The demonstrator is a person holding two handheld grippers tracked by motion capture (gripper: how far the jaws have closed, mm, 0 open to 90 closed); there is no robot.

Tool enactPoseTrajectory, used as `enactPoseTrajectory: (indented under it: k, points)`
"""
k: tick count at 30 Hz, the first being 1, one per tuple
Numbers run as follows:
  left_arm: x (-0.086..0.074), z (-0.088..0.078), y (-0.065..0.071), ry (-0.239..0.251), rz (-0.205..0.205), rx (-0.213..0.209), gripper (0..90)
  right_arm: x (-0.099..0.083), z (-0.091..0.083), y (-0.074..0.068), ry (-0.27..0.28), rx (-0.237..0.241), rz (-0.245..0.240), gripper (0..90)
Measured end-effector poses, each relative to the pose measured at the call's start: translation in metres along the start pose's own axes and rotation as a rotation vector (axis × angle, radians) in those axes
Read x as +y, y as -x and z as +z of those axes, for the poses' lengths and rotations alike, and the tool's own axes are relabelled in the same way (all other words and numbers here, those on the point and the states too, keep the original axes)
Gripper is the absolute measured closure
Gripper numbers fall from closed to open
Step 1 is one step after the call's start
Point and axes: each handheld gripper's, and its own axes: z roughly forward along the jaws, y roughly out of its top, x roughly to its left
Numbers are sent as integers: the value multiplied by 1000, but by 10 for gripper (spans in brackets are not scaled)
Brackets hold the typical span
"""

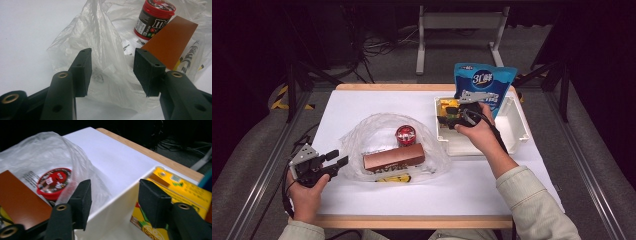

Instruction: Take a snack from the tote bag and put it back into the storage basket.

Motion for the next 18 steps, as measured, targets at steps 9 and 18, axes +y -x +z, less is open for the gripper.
enactPoseTrajectory:
  k: [9, 18]
  points:
    - [-1, -4, 0, 11, 13, -10, 487, 15, 0, -20, 11, 63, 9, 295]
    - [0, -2, 0, 9, 18, -14, 485, 28, 2, -37, 40, 135, -36, 187]
